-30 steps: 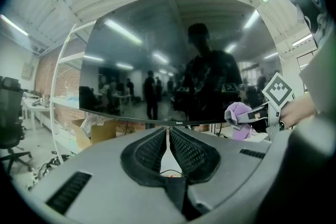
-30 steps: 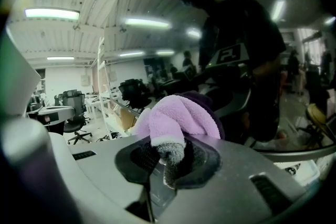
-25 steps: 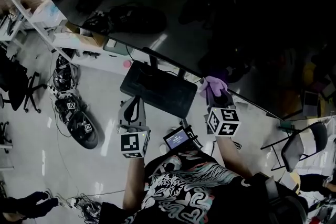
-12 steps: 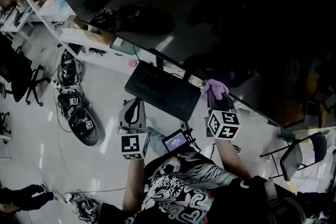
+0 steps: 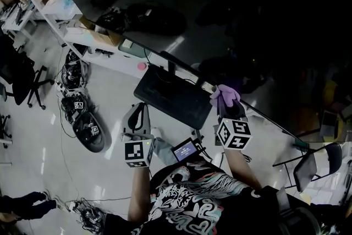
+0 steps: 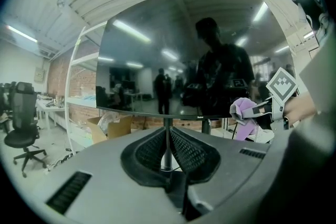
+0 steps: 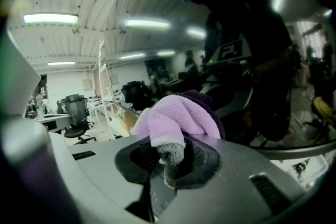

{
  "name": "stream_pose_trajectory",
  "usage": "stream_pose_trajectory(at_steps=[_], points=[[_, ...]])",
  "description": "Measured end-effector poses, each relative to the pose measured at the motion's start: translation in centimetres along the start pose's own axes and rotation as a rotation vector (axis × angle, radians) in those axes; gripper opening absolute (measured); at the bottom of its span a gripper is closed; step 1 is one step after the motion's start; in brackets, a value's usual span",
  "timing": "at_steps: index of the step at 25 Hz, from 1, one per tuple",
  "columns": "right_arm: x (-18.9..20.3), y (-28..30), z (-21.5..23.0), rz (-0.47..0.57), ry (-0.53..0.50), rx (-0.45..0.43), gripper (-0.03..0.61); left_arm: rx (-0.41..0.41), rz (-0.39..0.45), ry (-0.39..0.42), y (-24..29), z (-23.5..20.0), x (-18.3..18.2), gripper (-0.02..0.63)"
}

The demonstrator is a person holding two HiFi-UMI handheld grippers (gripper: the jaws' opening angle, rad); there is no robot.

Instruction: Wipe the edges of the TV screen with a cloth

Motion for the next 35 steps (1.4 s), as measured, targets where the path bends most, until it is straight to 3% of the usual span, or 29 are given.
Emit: stream_pose_trajectory(at_steps=[35], points=[[0.0, 9.0, -9.2, -0.003, 0.023, -0.007, 0.087, -0.013, -0.008, -0.017, 4.2, -12.3, 1.4, 0.032]])
Point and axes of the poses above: the fingertips, and each gripper's own axes: y forward along the fingers, z to its right, x out of its underside, the point moved 6 cm from there along -y, backward along the fingers, and after that the axes turned 10 degrees about z, right-handed, at the moved point
